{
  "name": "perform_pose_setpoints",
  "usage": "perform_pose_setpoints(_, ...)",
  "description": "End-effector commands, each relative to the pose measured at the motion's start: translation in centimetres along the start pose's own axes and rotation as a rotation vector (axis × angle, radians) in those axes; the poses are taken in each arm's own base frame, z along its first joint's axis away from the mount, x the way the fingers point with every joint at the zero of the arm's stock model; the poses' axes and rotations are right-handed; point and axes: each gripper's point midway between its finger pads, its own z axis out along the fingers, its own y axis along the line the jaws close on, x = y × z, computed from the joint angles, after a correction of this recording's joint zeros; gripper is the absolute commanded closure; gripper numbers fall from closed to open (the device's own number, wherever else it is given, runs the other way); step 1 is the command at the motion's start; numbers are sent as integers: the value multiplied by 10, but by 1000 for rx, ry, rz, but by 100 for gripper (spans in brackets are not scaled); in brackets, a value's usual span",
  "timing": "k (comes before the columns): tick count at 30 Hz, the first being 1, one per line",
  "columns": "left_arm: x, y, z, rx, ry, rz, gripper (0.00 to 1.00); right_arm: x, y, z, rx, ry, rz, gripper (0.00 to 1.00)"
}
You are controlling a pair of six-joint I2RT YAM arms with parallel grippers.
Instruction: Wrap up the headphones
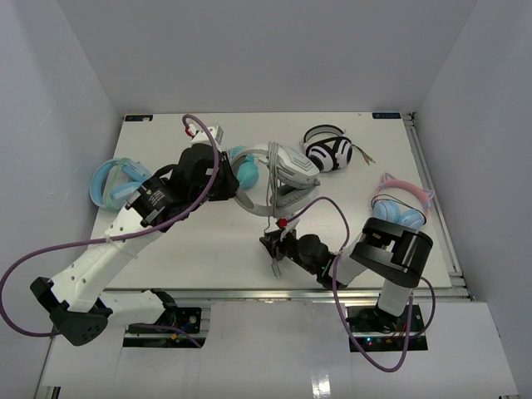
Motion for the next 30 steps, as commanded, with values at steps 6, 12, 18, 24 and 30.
perform_pose_setpoints(6,-33,-18,-26,108,-119,-79,100,-76,7,2,-34,-349,71,68)
perform_pose_setpoints(12,-35,-20,-32,130,-128,-85,100,-68,0,2,-12,-349,93,84)
perform_pose_setpoints(18,-26,-32,-46,244,-97,-51,100,-70,-19,-8,24,-376,137,92)
perform_pose_setpoints(24,-10,-49,-68,406,-27,90,100,-93,-63,-30,103,-431,195,92)
perform_pose_setpoints(30,14,-49,-82,519,31,326,100,-115,-104,-46,207,-424,227,92)
